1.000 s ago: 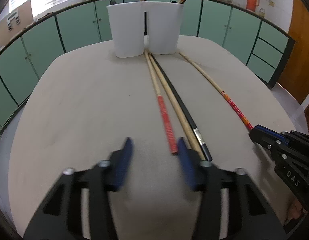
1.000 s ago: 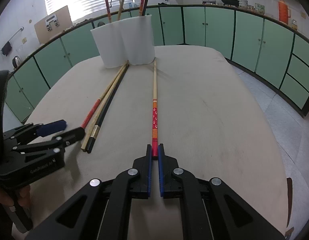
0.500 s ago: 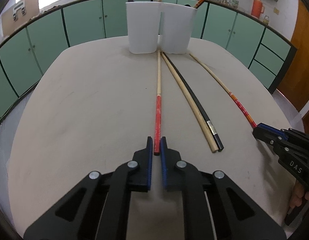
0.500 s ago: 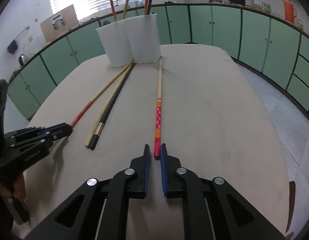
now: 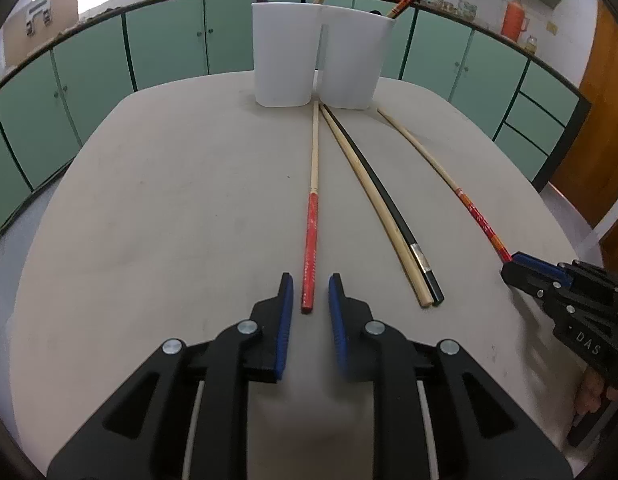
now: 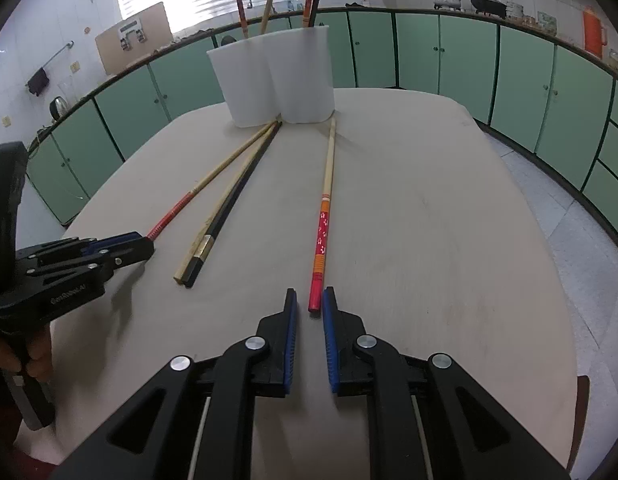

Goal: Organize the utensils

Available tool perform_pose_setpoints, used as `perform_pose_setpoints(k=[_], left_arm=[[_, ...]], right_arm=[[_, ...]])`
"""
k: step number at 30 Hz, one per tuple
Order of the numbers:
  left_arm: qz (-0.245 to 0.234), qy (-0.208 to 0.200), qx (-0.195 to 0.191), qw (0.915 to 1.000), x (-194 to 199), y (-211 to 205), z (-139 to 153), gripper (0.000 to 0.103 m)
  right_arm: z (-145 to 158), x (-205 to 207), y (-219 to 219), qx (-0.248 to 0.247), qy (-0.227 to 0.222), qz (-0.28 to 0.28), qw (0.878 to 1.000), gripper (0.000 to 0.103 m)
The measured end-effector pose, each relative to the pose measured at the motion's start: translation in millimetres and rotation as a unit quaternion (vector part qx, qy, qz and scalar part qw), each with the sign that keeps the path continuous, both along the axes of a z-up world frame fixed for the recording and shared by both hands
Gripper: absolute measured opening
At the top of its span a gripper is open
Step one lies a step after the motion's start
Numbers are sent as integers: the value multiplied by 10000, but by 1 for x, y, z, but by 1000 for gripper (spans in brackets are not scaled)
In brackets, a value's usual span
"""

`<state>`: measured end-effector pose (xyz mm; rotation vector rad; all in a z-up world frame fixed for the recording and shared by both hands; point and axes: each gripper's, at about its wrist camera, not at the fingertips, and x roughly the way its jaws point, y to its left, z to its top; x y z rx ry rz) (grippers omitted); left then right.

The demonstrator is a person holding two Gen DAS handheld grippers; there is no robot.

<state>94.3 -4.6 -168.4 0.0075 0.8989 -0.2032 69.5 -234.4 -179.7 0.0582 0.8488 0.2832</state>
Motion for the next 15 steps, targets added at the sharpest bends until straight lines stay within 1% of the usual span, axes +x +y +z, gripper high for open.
perform_pose_setpoints(k=[4,6,7,9,12,15], left_arm=[[29,-4,-4,10000,1,-2,0,17],[42,-7,-20,10000,1,-2,0,13],[51,0,-37,10000,1,-2,0,6],[68,0,-78,9999,0,-1,0,6],[62,-66,-60,9999,-3,-2,3,5],[26,-231,15,9997,-10,-3,12,5]], right_arm=[[0,1,2,-94,10,-23,10000,13],[0,0,5,-193,-15,-33,9998,12],[0,-1,6,-238,-30,-43,9997,10],[1,-1,5,-225,-24,-60,9997,7],[2,-2,3,-220,-32,-60,9997,6],[7,-4,0,-166,-94,-58,9998,6]])
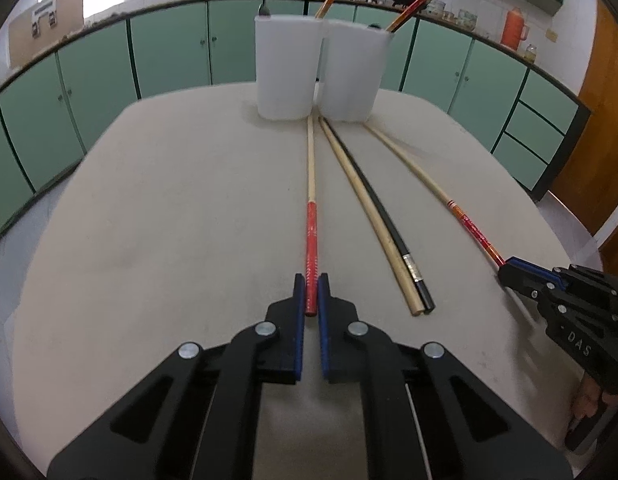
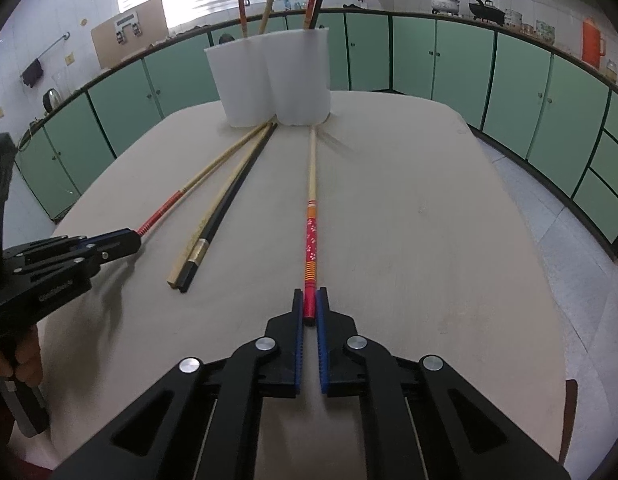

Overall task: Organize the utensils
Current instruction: 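Lift both chopsticks and carry them above the white holder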

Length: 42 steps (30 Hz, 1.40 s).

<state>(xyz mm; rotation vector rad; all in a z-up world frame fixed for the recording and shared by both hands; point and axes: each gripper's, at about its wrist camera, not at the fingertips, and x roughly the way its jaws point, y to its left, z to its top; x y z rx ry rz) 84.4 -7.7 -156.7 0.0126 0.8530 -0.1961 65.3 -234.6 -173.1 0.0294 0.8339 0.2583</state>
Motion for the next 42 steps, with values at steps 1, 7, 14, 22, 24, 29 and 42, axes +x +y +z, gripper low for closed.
perform_pose_setpoints(k=[1,7,14,22,24,29,42], left_arm=[[-14,-43,19,10000,-2,0,4,5],[26,-584,22,9983,-15,8,47,5],[40,-1316,-16,9913,-24,13,103,5],[-39,-1818,-121,9833,-21,8,147,5],[-63,-1867,-117,9823,-19,6,153,5],[-114,-1963,-164,9803,-16,4,164,5],[-172,-2170,-249,9757,-5,6,186,5]], right_arm=[[3,-1,-2,21,-20,-1,10000,6],[30,-7,-11,83,-291,-23,9995,6],[75,-8,-21,130,-693,-18,9975,6],[131,1,-33,467,-1077,122,9930,6],[144,5,-32,509,-1156,172,9918,6],[172,16,-32,616,-1321,329,9888,6],[207,39,-22,498,-1480,666,9855,6]])
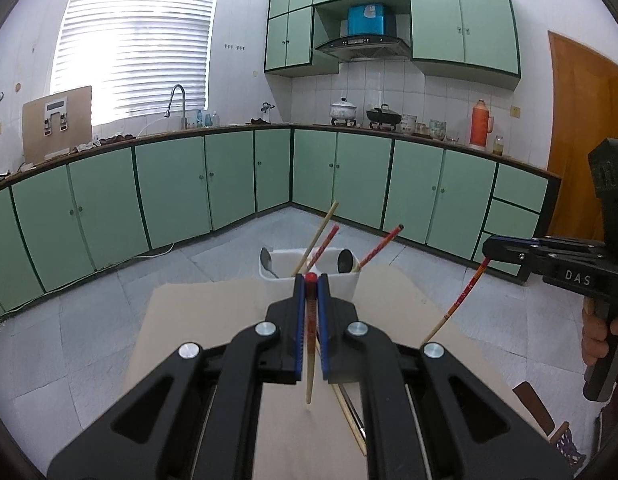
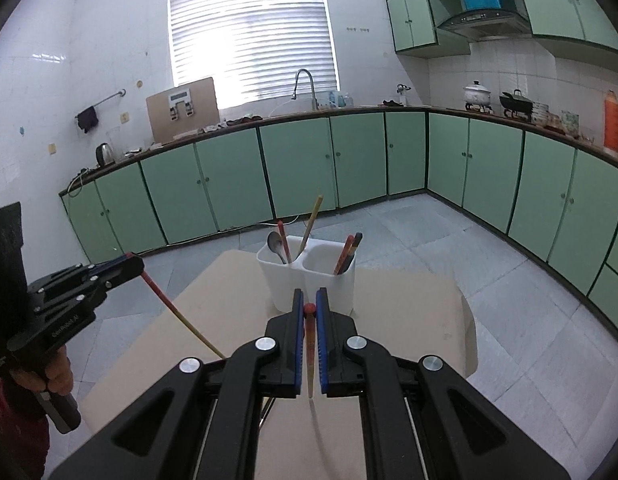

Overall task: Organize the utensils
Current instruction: 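Lift both chopsticks and carry them above the white holder, then drop both chopsticks into the white holder and open both tools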

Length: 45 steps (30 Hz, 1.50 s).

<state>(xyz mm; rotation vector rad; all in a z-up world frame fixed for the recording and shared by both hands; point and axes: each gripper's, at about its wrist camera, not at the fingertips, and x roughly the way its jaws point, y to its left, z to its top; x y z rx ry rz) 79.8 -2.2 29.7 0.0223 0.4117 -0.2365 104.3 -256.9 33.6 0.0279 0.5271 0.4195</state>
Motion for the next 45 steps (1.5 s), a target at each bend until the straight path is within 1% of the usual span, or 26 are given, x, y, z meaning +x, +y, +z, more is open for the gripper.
perform_pose_setpoints(k=[2,6,12,15,19,23,27,30,33,37,45], left_arm=[[10,-89,11,10000,2,2,7,5],[20,-312,-42,9995,8,4,27,5],[68,-783,-108,9968,23,3,68,5],[46,-1018,-155,9947,37,-1,86,5],[87,-1197,-88,9927,63,-12,97,5],[59,-1176,-26,9930,99,-22,93,5],[62,-981,33,9952,128,-28,75,5],[105,-843,56,9964,145,-26,60,5],[169,-674,53,9976,161,-23,46,5],[201,-396,62,9990,176,-21,27,5],[227,55,102,9997,189,-11,-4,6]], right_arm=[[6,1,1,13,-57,30,10000,6],[30,9,2,8,-304,28,9995,6],[77,27,7,118,-783,29,9969,6],[96,42,10,156,-983,-51,9950,6],[106,68,16,139,-1075,-126,9940,6],[97,97,28,-35,-1016,-216,9946,6],[73,122,33,-53,-817,-285,9962,6],[51,138,40,-177,-666,-304,9972,6],[32,147,44,-221,-522,-267,9980,6],[14,154,48,-287,-360,-238,9987,6],[-14,158,52,-327,71,-81,9994,7]])
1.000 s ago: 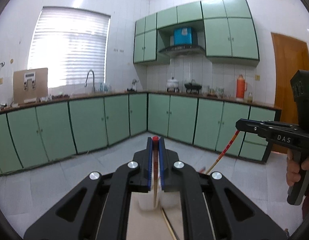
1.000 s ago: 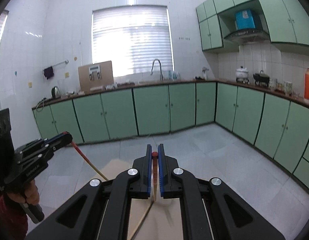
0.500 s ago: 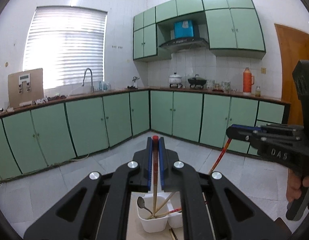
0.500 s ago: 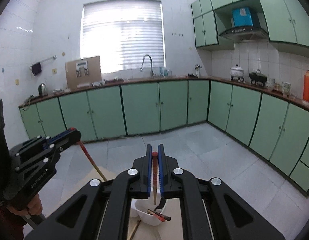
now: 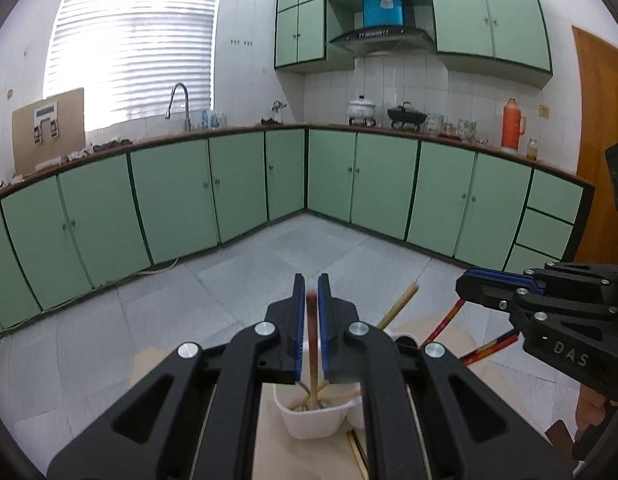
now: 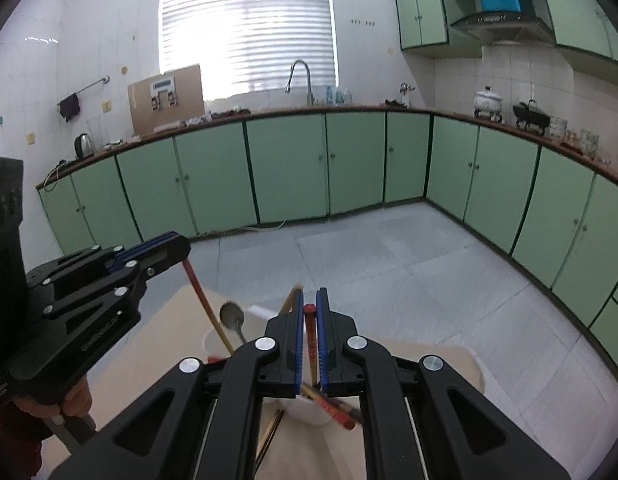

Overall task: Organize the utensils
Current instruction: 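Drop both chopsticks into the white holder and open both tools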

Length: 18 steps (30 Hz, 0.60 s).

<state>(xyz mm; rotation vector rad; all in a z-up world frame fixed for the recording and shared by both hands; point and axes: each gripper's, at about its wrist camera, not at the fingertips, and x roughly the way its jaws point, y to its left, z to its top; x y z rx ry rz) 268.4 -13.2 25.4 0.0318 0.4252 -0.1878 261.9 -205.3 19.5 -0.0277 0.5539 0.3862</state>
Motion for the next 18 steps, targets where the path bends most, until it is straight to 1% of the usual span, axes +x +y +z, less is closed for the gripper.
perform_pose_setpoints(k=[1,2,3,4,6,8,10,11,12,13,14,15,17,18], left_arm=[[1,29,-6,10000,0,1,-2,8],[1,52,-10,10000,-1,3,-4,15],[15,56,-10,10000,-3,5,-5,19],[32,46,-13,10000,-5,7,-6,25],[40,3,-66,10000,-13,13,-6,29],[77,-48,-116,9999,-22,18,-4,37],[122,-125,-180,9997,-31,23,-2,44],[139,-173,-213,9995,-39,26,0,47],[158,-212,-229,9994,-46,28,0,49],[174,-252,-237,9992,-52,30,1,53],[189,-296,-240,9991,-61,30,1,57],[193,-331,-246,9990,-68,31,1,59],[189,-387,-275,9987,-84,31,-1,68],[197,-408,-296,9985,-90,31,-2,71]], right_arm=[[-2,-1,-1,-3,17,-1,10000,7],[-3,-4,-3,3,33,-3,10000,10],[-4,-6,-3,15,30,-8,10000,10],[-3,-10,-7,42,12,-27,10000,10],[0,-17,-12,91,-44,-64,9999,11],[4,-25,-16,116,-141,-129,9998,17],[8,-35,-21,153,-247,-198,9994,27],[9,-43,-25,183,-312,-234,9991,29],[11,-45,-26,195,-346,-251,9989,34],[11,-52,-28,209,-405,-301,9985,37],[10,-60,-31,227,-451,-354,9981,43],[8,-65,-33,244,-470,-375,9979,45],[3,-75,-36,292,-464,-396,9977,48],[-1,-82,-38,345,-446,-411,9976,53]])
